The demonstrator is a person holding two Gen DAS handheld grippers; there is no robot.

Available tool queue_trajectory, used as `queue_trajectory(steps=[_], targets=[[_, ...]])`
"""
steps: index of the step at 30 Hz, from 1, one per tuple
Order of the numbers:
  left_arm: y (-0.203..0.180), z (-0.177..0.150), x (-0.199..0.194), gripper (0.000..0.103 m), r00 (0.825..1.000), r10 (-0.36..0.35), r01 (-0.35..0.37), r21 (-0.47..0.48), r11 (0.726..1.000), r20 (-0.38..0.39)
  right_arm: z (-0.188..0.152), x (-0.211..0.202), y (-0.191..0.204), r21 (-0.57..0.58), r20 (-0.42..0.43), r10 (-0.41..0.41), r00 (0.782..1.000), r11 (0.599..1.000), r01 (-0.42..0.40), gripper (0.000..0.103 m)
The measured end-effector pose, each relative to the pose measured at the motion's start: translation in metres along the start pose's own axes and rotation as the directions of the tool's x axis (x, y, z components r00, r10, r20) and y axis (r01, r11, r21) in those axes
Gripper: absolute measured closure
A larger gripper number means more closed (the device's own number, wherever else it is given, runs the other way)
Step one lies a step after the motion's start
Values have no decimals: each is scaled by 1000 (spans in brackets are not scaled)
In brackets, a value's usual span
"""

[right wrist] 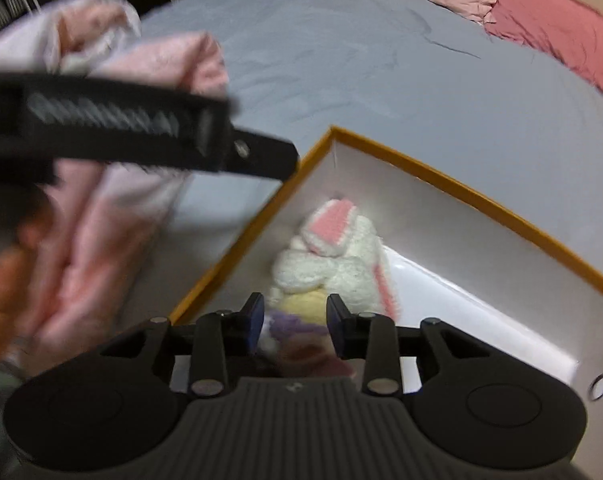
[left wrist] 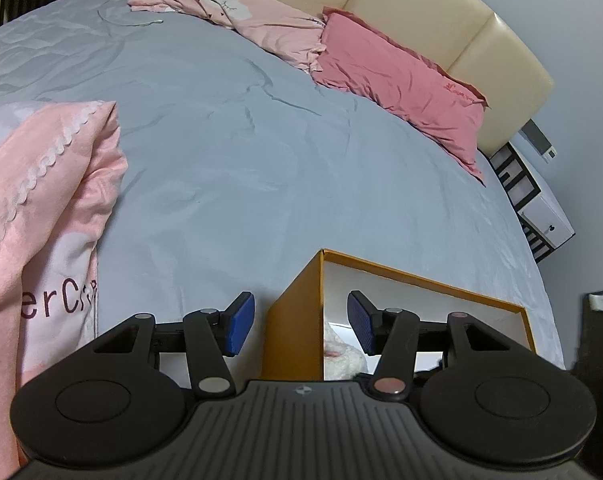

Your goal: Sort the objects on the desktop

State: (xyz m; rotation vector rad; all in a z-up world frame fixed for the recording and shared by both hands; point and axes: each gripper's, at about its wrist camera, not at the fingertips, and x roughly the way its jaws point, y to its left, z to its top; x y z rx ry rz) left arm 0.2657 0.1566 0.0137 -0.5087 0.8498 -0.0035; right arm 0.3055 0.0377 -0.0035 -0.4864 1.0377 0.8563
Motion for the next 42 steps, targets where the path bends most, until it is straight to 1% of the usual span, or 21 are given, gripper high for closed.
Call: queue_trajectory(steps=[3,5,6,8,9,10,13,16,17,19,20,22,25,28,29,31,33,36,38,40,42], targets=[[-3,-1,5,43,1000,2,-2,11,1000,-17,3,12,-9,31,-22,-8,1000,999,9,60],[-4,-1,6,43,1000,2,-2,14,1000,-20,4,16,-12,39,-24,-5,1000,999,6,48],[-4,-1,5,43,1000,2,-1,15,1000,-18,4,18,-12,40,-22,-9,1000,999,10,47],[-2,-1,3,43,1000,6,-6,13,1000,-15,2,25,-13,32,-30,-49,998,998,49,48],[0,-2,1,43,1000,8,-8,11,1000,-11,1,26,-16,44,-24,-47,999,998,49,49],[0,-3,0,43,1000,10,-10,7,1000,-8,0,26,-18,62,-22,-43,999,997,44,54],[-1,-5,1,43,1000,14,-14,-3,1000,-2,3,12,-23,87,-22,-14,1000,996,16,80],[0,-3,3,44,1000,17,-17,-4,1000,-21,11,-22,-18,-6,40,-45,998,999,45,85],[1,-2,3,44,1000,19,-20,-14,1000,-21,12,-34,-20,-10,58,-43,997,999,44,86],[4,-1,0,44,1000,22,-22,-26,999,-16,12,-53,-25,-12,94,-47,994,999,48,87],[4,-2,-1,44,1000,24,-24,-27,999,-12,8,-61,-24,-14,107,-60,992,998,62,88],[5,-2,-5,44,1000,29,-29,-32,999,-2,-1,-69,-38,3,124,-99,987,995,99,87],[7,-1,-8,44,1000,25,-25,-43,999,7,-22,-70,-62,63,102,-140,985,989,134,87],[8,-1,-7,44,1000,18,-18,-46,999,0,-47,-56,-87,188,45,-105,993,978,95,87],[8,0,-5,44,1000,16,-16,-46,999,-3,-55,-51,-93,224,41,-68,997,973,57,91],[7,1,-3,44,1000,14,-14,-40,999,-12,-69,-38,-105,315,35,19,999,949,-29,103],[8,2,-2,44,1000,14,-15,-40,999,-16,-75,-33,-105,361,80,90,993,926,-113,103],[9,3,-2,44,1000,14,-14,-45,999,-16,-67,-31,-100,357,115,152,982,916,-184,103],[11,4,-1,44,1000,15,-16,-54,998,-17,-55,-27,-87,325,110,178,978,923,-205,103],[13,4,0,44,1000,17,-18,-62,998,-20,-47,-33,-76,286,99,141,985,944,-164,103],[14,5,2,44,1000,17,-19,-64,998,-25,-46,-41,-78,301,104,115,988,943,-142,97]])
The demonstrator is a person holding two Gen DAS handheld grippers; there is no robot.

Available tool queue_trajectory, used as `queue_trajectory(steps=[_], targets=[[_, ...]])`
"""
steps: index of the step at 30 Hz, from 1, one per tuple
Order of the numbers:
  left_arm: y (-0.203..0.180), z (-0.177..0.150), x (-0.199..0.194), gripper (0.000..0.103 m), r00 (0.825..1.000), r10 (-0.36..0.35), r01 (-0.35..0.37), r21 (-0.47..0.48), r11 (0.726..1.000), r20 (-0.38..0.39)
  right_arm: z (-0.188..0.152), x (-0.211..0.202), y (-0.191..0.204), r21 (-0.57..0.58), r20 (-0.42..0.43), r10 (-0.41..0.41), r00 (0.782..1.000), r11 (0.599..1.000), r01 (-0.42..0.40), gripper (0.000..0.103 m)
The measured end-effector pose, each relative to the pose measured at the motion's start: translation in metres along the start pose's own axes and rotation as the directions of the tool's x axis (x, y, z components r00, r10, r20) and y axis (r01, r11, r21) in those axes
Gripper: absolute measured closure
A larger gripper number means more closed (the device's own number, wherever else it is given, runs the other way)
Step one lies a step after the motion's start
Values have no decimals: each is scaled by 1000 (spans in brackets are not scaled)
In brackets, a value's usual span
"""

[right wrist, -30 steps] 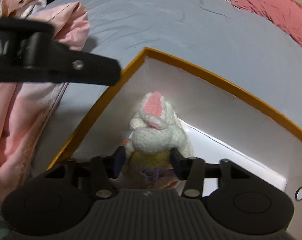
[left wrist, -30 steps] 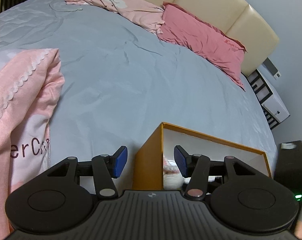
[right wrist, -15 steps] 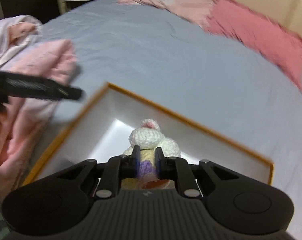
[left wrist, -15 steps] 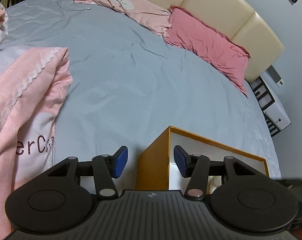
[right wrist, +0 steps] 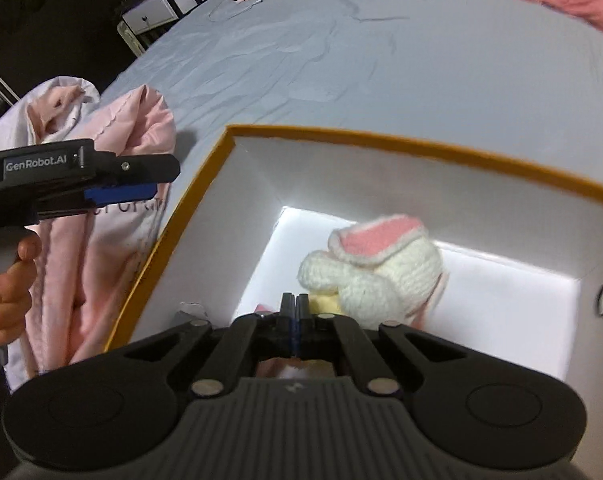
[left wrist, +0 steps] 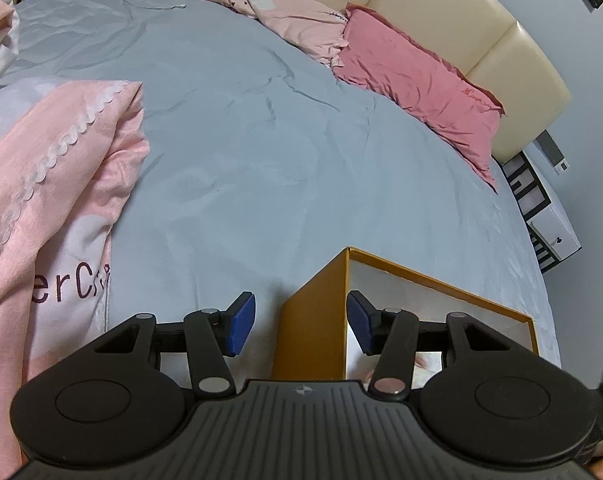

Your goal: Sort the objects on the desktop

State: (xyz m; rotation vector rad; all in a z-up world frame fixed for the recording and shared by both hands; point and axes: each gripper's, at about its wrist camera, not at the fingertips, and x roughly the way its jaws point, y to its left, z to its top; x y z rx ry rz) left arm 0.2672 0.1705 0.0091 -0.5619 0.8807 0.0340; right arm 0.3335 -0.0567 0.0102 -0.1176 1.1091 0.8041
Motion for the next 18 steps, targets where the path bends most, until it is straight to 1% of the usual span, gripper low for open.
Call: queue_trajectory(steps=[1,3,4,5,6,7,8,9,10,11,13,15,17,18], targets=[[-1,-1,1,44,1000,-1,1,3,1000,-3,1,-5,-3,18,14,-16,1000,1000,16,96],[-2,-2,3,44,1000,-2,2,16,1000,-17,3,-15,-13,48,23,-74,997,996,73,83],[-4,-3,5,44,1000,-1,2,20,1000,-21,4,-15,-18,64,17,-126,992,990,125,67],[-5,-3,6,44,1000,-3,3,18,1000,-25,5,-12,-24,77,5,-170,985,982,169,63],[-7,-5,9,44,999,-9,10,15,1000,-38,5,-8,-31,89,-14,-197,980,976,197,63],[-8,-6,10,46,998,-26,27,11,1000,-48,6,-2,-41,111,-42,-205,978,972,209,64],[-8,-7,10,46,998,-40,40,5,999,-53,7,2,-50,151,-66,-205,977,965,213,63],[-8,-7,10,46,997,-46,46,2,999,-55,6,5,-58,203,-77,-181,980,960,193,63],[-9,-7,11,46,998,-41,41,8,999,-53,5,8,-65,246,-81,-126,989,959,142,64],[-10,-6,11,46,998,-32,33,14,999,-51,5,12,-68,268,-81,-70,994,959,90,64],[-9,-6,13,46,998,-32,33,7,999,-57,4,23,-70,308,-73,6,997,951,17,64],[-7,-7,15,46,997,-37,37,0,999,-67,2,38,-65,317,-80,41,996,948,-13,65],[-5,-7,15,46,998,-26,26,0,1000,-65,2,46,-58,329,-52,72,996,943,-51,67],[-4,-6,15,46,998,-18,18,-1,1000,-62,4,50,-54,325,-38,73,997,944,-57,67]])
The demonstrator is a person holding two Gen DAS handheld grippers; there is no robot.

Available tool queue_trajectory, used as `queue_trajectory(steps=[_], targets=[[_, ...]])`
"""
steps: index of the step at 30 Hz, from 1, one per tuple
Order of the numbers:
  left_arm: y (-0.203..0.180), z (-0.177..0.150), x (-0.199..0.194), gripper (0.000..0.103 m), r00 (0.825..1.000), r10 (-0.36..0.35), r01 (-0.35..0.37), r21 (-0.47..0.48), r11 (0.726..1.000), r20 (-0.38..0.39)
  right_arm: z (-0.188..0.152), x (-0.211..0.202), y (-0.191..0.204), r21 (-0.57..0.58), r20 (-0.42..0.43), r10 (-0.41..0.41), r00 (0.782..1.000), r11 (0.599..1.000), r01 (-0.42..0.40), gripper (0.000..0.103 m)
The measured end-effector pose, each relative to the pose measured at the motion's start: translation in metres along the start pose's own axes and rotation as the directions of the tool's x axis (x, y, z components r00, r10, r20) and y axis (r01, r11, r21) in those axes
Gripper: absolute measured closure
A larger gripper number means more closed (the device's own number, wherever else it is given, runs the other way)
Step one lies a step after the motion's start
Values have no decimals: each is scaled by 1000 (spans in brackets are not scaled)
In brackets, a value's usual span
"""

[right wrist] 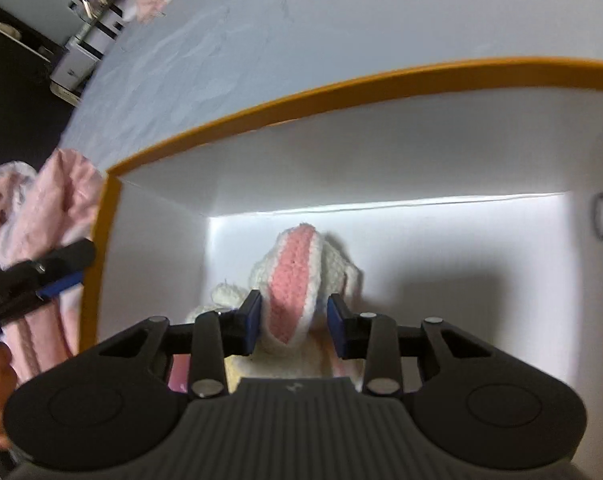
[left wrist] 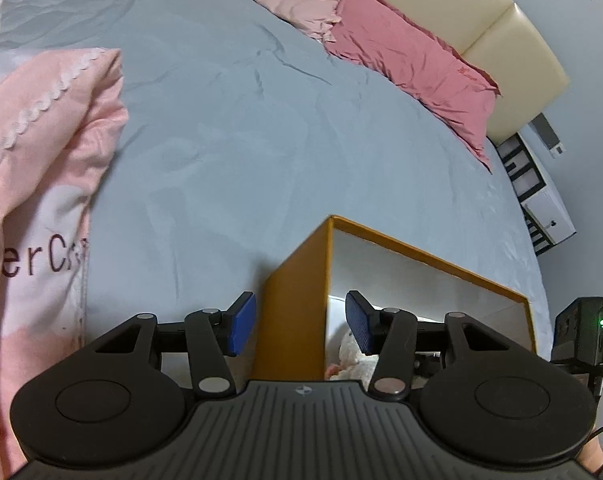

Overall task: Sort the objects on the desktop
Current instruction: 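Withdraw both grippers from the box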

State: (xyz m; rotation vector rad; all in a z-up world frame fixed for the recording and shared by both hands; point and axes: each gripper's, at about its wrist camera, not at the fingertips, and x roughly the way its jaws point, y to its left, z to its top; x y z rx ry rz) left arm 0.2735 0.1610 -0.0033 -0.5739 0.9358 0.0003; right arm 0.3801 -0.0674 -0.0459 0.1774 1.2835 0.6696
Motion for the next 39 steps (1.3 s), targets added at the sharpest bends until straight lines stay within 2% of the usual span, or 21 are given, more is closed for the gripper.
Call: queue_trajectory(steps=[2,5,9,11,14,17,19,21,24,27,30,33,36,39], targets=[[1,0,1,46,1000,1,-1,-15,1000,6,3,6,9,-15,23,6,1000,1000,-6,71],[-1,-2,5,48,999,-47,46,-22,999,-23,10,15,22,-55,29,2,1000,999,0,75],[-3,1,4,48,999,-35,35,-5,999,-6,5,-1,27,-145,51,-67,996,987,74,72],[-4,-1,2,48,1000,-26,26,4,1000,-2,0,-12,24,-151,76,-84,994,984,95,70],[-3,-2,-4,48,998,-56,56,1,998,-7,-11,-42,10,-154,102,-87,991,983,102,69],[1,-6,-9,48,997,-77,77,-6,997,-28,-25,-63,2,-175,54,-134,990,974,141,68],[6,-13,-12,48,996,-77,77,-16,997,-48,-33,-71,-4,-181,-3,-207,978,962,203,67],[10,-21,-15,51,995,-78,77,-25,997,-60,-40,-72,-8,-234,-60,-276,959,938,255,69],[12,-26,-19,60,992,-101,99,-36,994,-70,-51,-65,-8,-311,-144,-346,927,905,289,83],[13,-26,-20,61,987,-141,138,-47,989,-81,-63,-57,-4,-337,-195,-321,927,909,245,87],[13,-26,-18,61,986,-144,140,-49,989,-90,-69,-48,5,-356,-209,-302,930,909,215,100],[14,-27,-15,62,985,-141,136,-60,989,-100,-73,-40,15,-378,-215,-310,926,901,213,101],[13,-26,-14,62,985,-140,135,-60,989,-99,-72,-34,19,-350,-261,-274,925,920,174,101],[11,-26,-14,62,989,-117,113,-47,992,-94,-71,-38,18,-349,-266,-274,924,921,173,101]])
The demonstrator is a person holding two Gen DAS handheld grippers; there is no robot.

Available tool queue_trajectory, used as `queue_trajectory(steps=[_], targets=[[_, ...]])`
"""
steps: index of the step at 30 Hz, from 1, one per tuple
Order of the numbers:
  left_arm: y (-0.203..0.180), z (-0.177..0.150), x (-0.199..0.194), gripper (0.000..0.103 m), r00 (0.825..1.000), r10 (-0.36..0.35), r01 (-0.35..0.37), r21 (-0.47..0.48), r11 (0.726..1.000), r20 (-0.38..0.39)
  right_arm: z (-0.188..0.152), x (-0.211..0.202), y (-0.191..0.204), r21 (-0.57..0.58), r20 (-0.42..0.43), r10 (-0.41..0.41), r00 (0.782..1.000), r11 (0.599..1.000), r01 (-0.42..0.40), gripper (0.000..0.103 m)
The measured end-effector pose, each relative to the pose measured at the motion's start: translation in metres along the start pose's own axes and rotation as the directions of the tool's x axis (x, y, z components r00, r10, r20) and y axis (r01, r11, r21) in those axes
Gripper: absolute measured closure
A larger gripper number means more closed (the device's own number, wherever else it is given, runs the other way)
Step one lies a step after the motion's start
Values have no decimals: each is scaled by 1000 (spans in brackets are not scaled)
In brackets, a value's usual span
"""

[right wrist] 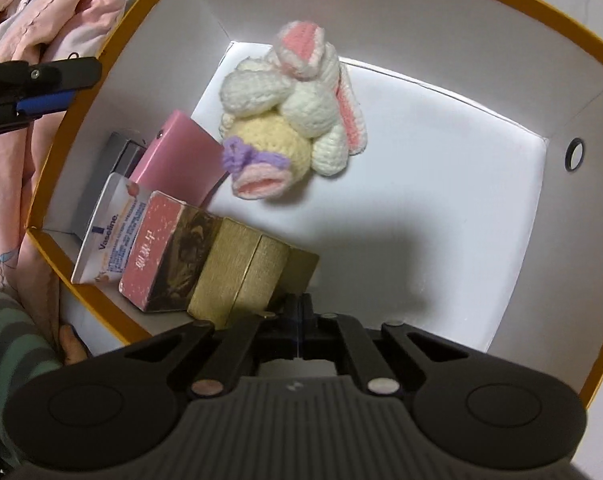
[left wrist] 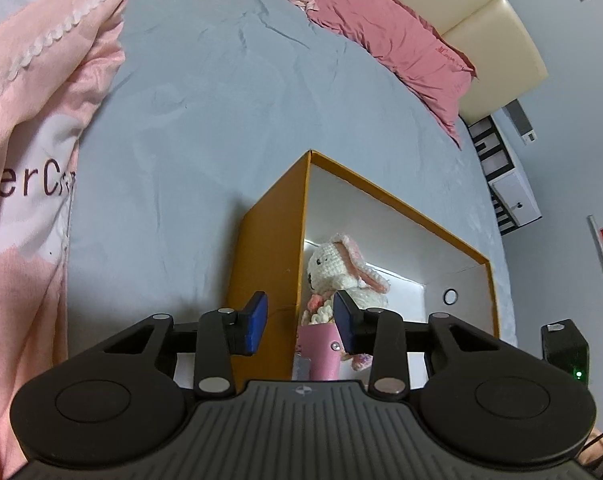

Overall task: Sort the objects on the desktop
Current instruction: 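Withdraw both grippers from the box, then grasp the stuffed bear in blue shirt with left gripper while right grasps pink-green fluffy toy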

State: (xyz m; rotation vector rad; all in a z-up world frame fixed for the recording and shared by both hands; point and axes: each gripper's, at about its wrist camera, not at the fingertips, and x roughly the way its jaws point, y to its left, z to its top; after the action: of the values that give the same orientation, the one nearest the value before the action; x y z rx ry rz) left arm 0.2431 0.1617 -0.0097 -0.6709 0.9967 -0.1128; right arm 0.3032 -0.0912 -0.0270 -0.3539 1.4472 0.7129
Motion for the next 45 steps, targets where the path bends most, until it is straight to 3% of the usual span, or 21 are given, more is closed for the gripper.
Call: queue_trajectory(steps=[4,9,13,15,18,21,24,27,28,30,36,38,42,45], targets=[[-3,-3,-2,62,999,36,-36,7,999,24,1,3,-1,-15,-21,-13,1000,1000,13,99],[-8,2,-12,62,997,21,-23,23,999,69,-5,-5,-2,-18,24,-56,998,998,56,97],[-11,-2,-26,62,992,23,-29,45,999,124,-24,-28,-3,10,184,-114,976,993,114,92],[-17,-6,-40,62,985,14,-25,64,998,170,-39,-44,-2,43,309,-127,943,992,119,92],[-30,-17,-64,62,972,-23,-1,100,995,236,-64,-69,-1,83,494,-130,860,991,103,92],[-52,-39,-91,62,957,-48,-7,187,982,286,-84,-89,7,91,595,-127,794,992,90,91],[-72,-68,-110,61,952,-75,-12,281,960,296,-109,-110,17,87,659,-177,731,983,159,90],[-72,-102,-118,62,955,-125,30,335,942,269,-144,-119,28,137,706,-193,681,981,136,69],[-68,-112,-117,62,958,-138,48,335,941,252,-158,-117,32,155,714,-188,674,982,109,62],[-62,-132,-109,62,970,-130,60,319,946,203,-183,-106,38,184,706,-179,686,981,66,57],[-49,-177,-82,61,996,-67,45,322,946,59,-244,-56,38,375,580,-250,775,927,19,55],[-49,-188,-74,60,998,-66,58,339,939,11,-259,-45,33,417,562,-235,793,909,-26,55],[-50,-208,-64,55,998,-28,49,372,927,-61,-277,-42,25,448,585,-178,791,884,-132,55],[-54,-219,-64,51,997,-13,42,401,915,-76,-274,-38,35,424,585,-171,793,898,-119,55]])
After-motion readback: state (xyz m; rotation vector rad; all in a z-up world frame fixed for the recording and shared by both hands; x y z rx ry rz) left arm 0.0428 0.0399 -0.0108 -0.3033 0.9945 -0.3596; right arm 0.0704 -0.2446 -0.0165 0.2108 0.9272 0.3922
